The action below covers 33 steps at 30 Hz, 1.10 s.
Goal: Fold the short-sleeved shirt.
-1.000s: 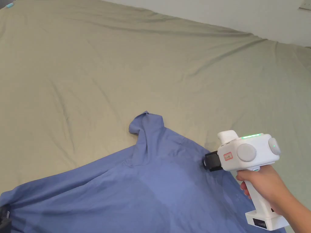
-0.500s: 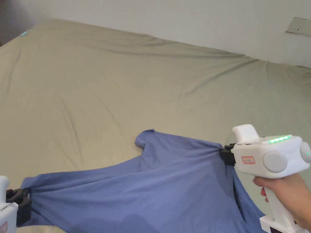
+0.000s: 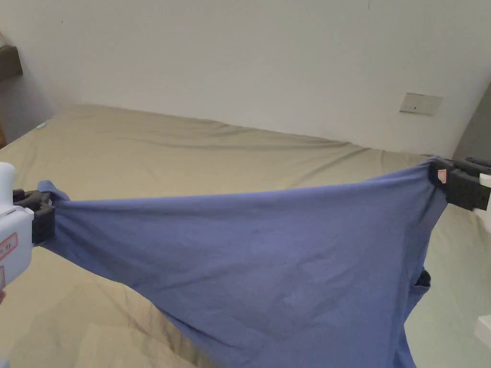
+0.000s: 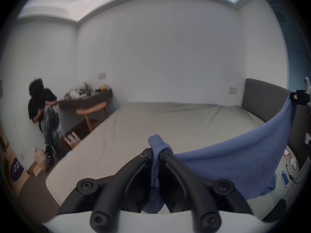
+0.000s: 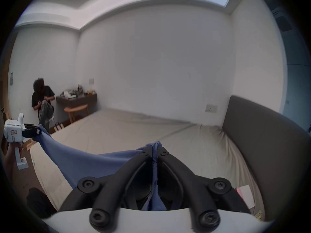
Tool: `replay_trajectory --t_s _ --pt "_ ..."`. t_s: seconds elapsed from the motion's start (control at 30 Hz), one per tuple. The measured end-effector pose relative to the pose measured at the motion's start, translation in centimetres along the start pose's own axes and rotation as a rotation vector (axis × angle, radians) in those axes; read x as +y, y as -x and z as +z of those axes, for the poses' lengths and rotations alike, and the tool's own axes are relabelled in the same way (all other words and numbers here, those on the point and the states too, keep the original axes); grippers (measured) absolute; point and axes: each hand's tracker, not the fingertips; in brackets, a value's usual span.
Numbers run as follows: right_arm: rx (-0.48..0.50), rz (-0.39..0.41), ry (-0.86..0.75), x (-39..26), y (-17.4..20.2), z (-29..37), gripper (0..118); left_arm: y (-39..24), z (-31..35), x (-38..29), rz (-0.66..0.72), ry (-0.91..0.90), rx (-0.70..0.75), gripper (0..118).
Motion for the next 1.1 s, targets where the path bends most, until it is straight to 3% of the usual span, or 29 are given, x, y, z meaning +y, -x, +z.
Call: replay_trajectory --t_s 0.37,0.7,1.1 --pt "-0.125 0.068 -0.187 8.0 -0.2 5.4 6 -0.9 3.6 13.3 -0.113 -0.229 0.007 6" --pt "-0.155 0.097 -0.248 12.2 -1.2 4.7 6 -1.7 2.7 21.1 -0.245 -0.265 0.051 6" --pt "-0.206 0.129 -0.212 14.6 -2.8 -5.3 6 -3.7 -5.8 26.2 -0.286 -0.215 0.083 6"
